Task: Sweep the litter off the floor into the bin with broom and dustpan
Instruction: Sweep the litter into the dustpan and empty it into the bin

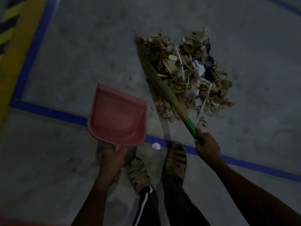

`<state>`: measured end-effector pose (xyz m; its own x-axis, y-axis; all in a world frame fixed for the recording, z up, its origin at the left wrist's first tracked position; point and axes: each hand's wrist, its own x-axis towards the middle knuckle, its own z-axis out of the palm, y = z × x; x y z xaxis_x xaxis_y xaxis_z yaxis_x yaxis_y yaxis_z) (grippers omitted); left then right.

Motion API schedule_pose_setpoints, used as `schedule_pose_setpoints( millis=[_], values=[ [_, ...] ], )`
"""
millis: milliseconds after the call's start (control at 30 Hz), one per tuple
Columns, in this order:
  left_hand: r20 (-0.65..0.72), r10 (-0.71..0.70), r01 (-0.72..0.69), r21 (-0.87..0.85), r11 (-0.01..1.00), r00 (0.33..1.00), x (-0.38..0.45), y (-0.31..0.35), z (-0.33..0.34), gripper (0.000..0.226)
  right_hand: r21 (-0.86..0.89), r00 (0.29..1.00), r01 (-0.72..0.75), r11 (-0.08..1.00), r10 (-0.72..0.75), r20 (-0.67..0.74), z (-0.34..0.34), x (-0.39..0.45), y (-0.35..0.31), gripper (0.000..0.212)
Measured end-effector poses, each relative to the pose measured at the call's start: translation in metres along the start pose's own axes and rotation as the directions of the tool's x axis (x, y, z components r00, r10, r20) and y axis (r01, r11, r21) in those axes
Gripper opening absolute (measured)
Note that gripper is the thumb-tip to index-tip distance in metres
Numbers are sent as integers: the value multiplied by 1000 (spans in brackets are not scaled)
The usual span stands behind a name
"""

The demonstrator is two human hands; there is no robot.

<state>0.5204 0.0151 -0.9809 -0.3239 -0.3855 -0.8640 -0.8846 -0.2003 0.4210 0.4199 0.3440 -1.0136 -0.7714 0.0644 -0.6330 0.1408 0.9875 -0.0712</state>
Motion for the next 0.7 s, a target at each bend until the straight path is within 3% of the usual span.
schedule_pose_setpoints(
  millis=[100, 300, 500, 700],
  values=[
    [-1, -8, 8, 13, 1000, 1000, 1, -2, 11, 31, 9, 991, 107, 994, -106, -79, 6, -9, 29, 64],
    [95, -74, 70, 50, 996, 993, -2, 1, 40, 29, 20, 964, 189, 982, -182, -193, 5, -21, 61, 65],
    [158, -107, 85, 142, 986, 982, 4, 8, 72, 28, -20, 958, 85, 996, -88, -272, -18, 6, 58, 67],
    [146, -154, 129, 168, 977, 977, 34, 1, 97, 35, -76, 961, -15, 997, -7, -276, -27, 67, 60, 82]
  ],
)
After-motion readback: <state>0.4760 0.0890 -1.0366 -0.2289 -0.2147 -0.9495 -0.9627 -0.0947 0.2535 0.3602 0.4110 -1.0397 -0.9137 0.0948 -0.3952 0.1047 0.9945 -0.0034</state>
